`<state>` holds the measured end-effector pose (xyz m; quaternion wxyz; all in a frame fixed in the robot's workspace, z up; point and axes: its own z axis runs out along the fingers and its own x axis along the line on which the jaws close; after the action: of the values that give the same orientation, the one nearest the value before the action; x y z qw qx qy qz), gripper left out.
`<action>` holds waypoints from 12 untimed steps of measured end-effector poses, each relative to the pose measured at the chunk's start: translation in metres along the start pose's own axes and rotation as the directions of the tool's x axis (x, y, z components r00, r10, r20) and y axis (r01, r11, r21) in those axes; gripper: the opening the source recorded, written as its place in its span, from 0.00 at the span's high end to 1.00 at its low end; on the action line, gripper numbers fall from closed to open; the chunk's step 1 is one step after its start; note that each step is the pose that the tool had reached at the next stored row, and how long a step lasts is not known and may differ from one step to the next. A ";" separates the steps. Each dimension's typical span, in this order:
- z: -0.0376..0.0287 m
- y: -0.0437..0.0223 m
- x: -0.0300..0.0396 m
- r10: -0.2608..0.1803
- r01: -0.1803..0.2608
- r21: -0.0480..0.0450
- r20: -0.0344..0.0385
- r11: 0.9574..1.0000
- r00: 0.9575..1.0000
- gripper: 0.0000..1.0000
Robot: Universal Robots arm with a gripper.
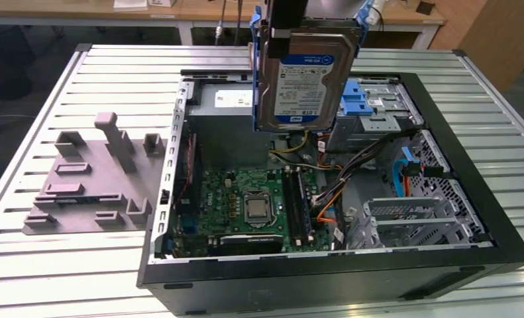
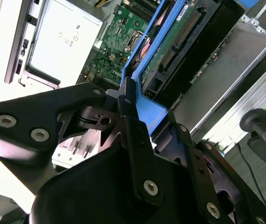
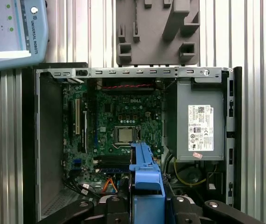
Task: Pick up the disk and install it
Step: 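Insert the disk into the insertion slot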
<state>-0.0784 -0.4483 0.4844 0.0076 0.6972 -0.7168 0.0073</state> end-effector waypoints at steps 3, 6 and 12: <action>0.0000 -0.0001 0.0000 0.000 0.000 0.000 0.000 1.000 1.000 0.64; 0.0000 -0.0002 0.0000 0.000 0.000 0.000 0.000 1.000 1.000 0.64; 0.0011 -0.0004 0.0051 0.000 0.000 0.000 0.001 1.000 1.000 0.64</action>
<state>-0.0781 -0.4535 0.4833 0.0074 0.6972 -0.7168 0.0070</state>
